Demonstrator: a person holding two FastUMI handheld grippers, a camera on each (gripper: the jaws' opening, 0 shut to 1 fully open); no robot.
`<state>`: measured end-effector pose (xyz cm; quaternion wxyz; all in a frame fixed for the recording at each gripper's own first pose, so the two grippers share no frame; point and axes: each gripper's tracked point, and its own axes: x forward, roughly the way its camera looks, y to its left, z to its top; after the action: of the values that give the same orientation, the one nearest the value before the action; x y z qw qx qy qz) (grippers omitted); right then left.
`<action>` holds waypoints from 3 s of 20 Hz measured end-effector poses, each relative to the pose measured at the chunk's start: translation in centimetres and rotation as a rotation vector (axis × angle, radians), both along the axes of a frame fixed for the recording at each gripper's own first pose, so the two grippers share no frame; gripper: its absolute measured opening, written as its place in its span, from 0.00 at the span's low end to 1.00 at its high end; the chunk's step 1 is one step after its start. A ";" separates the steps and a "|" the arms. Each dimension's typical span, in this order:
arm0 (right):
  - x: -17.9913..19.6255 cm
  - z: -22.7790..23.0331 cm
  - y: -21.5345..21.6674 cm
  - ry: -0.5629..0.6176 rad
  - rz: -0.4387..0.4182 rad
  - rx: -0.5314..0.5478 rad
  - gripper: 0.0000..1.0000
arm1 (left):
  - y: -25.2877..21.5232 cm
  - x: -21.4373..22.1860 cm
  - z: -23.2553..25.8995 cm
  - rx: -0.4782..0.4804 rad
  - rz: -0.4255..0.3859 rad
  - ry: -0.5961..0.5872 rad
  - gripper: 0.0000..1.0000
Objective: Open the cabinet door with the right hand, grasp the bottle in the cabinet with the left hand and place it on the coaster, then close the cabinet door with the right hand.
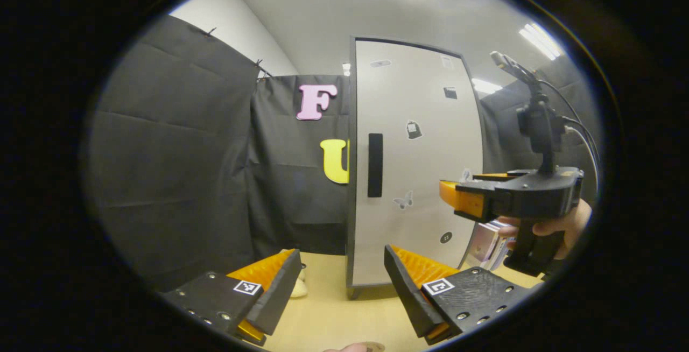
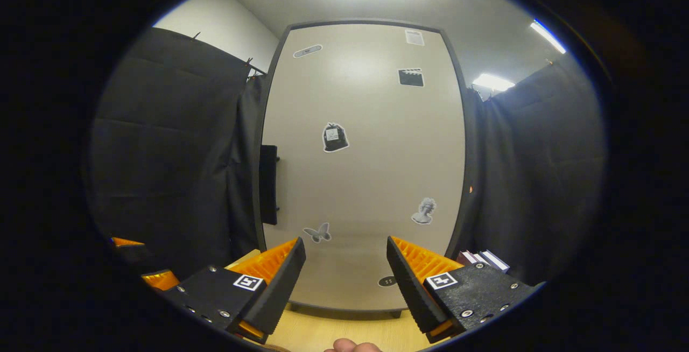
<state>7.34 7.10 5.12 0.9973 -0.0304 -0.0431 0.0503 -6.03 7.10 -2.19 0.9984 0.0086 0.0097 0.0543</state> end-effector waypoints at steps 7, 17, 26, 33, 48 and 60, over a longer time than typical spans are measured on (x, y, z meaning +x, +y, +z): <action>4.6 2.4 8.2 -0.029 0.099 0.002 0.94 | 6.1 -4.2 -2.0 -0.027 0.147 0.039 0.89; 10.6 0.9 12.3 0.041 0.107 -0.042 0.38 | 12.0 -7.7 -4.2 -0.073 0.315 0.079 0.90; 9.4 0.9 12.2 0.053 0.183 -0.033 0.24 | 11.1 -7.9 -4.6 -0.052 0.287 0.070 0.94; 6.0 0.8 11.7 0.076 0.255 -0.018 0.21 | 11.1 -7.4 -5.5 -0.041 0.210 0.108 0.95; -4.7 0.7 5.8 0.137 0.393 0.036 0.21 | -1.4 -5.6 0.8 0.051 0.115 0.045 0.93; -9.9 -0.2 -6.9 0.135 0.231 0.036 0.20 | -12.6 2.4 1.4 0.058 -0.002 0.061 0.95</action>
<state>-2.59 0.19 4.88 0.9859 -0.0041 0.0200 0.1659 -3.68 -5.51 -0.78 0.9971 0.0393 0.0383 0.0534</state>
